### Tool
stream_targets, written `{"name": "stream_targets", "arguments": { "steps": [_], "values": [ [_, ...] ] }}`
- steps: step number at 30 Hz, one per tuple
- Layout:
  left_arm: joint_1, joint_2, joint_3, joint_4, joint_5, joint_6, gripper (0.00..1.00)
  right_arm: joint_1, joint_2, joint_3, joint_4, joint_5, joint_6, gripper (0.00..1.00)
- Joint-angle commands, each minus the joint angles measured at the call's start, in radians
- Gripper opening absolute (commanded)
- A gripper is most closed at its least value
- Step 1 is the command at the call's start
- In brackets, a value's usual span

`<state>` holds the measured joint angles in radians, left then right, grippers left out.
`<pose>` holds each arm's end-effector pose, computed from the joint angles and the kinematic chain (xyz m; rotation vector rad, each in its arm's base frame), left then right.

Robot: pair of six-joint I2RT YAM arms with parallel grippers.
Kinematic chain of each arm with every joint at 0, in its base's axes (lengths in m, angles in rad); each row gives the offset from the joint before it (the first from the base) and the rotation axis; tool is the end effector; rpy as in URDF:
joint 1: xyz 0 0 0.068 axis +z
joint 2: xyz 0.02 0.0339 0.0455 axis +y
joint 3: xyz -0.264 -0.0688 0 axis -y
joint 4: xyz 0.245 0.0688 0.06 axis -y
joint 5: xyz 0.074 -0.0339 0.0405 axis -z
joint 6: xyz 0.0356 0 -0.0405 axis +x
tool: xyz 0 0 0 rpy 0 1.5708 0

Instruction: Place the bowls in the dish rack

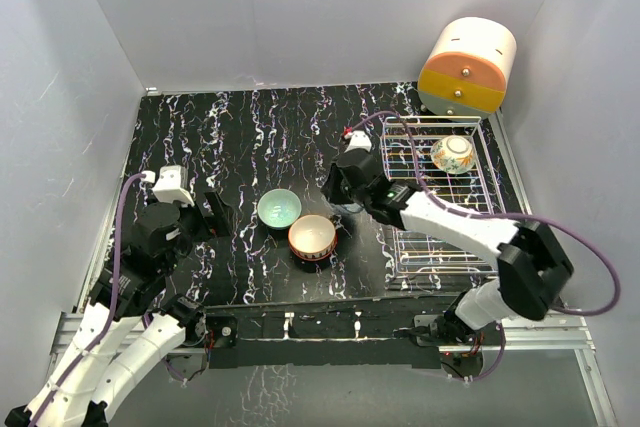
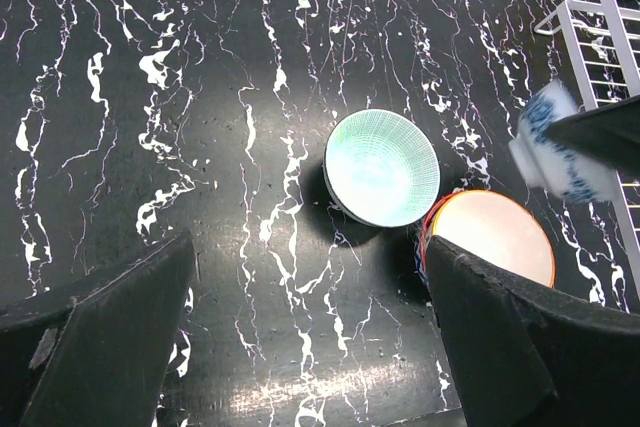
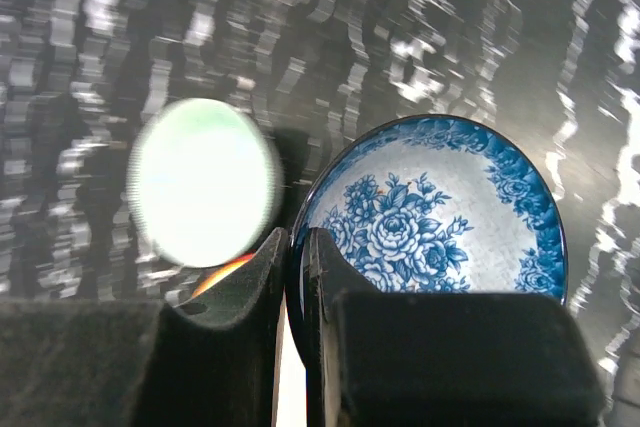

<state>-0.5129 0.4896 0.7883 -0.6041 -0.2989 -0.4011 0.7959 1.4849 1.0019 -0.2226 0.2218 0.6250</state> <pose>0.0980 -0.0431 0.3346 -0.1014 1.8744 -0.3516 0.2329 0.2267 0.2454 -0.0785 2.3043 0.4991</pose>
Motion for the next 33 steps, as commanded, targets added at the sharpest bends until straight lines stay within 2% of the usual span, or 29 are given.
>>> {"name": "stream_targets", "arguments": {
  "steps": [1,5,10,14,20,27,33],
  "values": [
    [-0.004,0.01,0.041,-0.011,-0.006,0.007,0.97,-0.021,-0.17,0.036,0.22,-0.167,-0.02,0.08],
    [-0.004,0.012,0.037,-0.004,-0.001,0.0,0.97,-0.141,-0.284,0.007,0.232,-0.283,0.043,0.08],
    [-0.004,0.02,0.026,0.013,0.011,-0.009,0.97,-0.442,-0.373,-0.099,0.325,-0.585,0.161,0.08],
    [-0.004,0.037,0.029,0.017,0.019,-0.006,0.97,-0.642,-0.404,-0.169,0.402,-0.763,0.239,0.08],
    [-0.004,0.041,0.032,0.022,0.019,-0.007,0.97,-0.851,-0.392,-0.299,0.541,-0.956,0.404,0.08],
    [-0.004,0.046,0.034,0.017,0.018,-0.007,0.97,-0.987,-0.295,-0.507,0.896,-1.093,0.658,0.08],
    [-0.004,0.058,0.034,0.022,0.02,-0.01,0.97,-1.007,-0.237,-0.538,0.919,-1.09,0.668,0.08]
  ]
}}
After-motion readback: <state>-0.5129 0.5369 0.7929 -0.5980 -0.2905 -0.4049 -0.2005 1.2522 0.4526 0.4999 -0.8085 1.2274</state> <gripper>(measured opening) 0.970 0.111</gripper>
